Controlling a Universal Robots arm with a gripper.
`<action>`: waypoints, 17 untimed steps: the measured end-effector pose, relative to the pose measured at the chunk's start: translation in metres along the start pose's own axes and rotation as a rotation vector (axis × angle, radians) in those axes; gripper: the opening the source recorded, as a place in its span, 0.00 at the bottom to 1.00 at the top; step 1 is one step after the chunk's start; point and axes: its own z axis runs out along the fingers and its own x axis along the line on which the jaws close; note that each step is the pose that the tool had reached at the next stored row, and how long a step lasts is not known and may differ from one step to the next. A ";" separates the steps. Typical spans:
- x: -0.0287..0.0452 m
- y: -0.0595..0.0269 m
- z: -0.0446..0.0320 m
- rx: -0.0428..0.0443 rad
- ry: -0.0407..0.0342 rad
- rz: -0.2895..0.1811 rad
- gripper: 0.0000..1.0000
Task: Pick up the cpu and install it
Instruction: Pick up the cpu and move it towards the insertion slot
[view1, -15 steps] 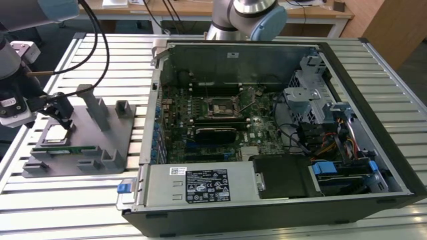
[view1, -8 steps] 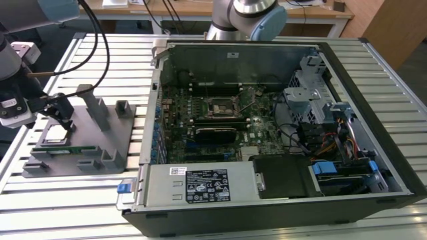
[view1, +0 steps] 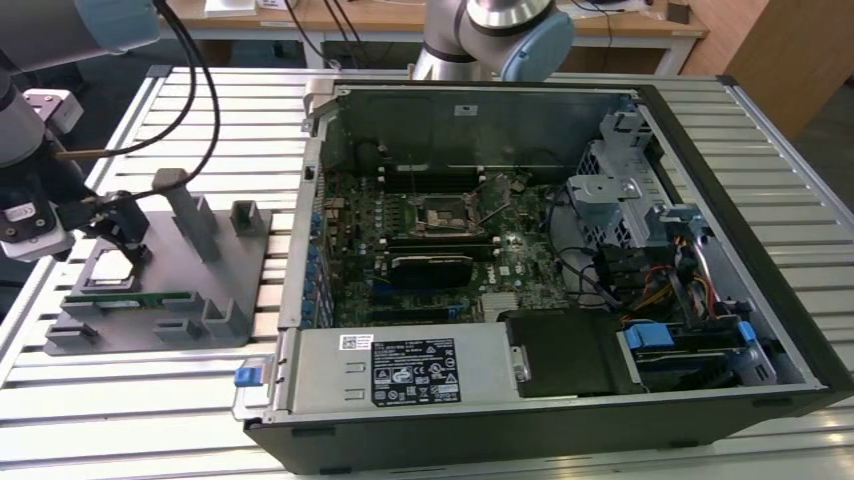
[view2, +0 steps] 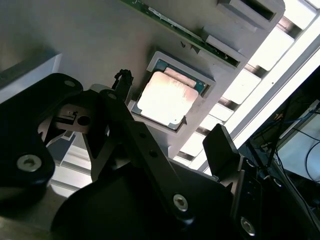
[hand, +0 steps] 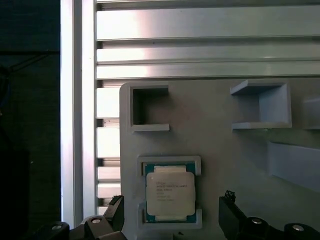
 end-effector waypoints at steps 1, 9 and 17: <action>0.0000 -0.0001 0.0017 0.0000 -0.0001 0.000 0.84; -0.0004 -0.0015 0.0161 0.0000 0.0001 0.000 0.84; -0.0002 0.0004 0.0208 0.0001 0.0001 0.000 0.75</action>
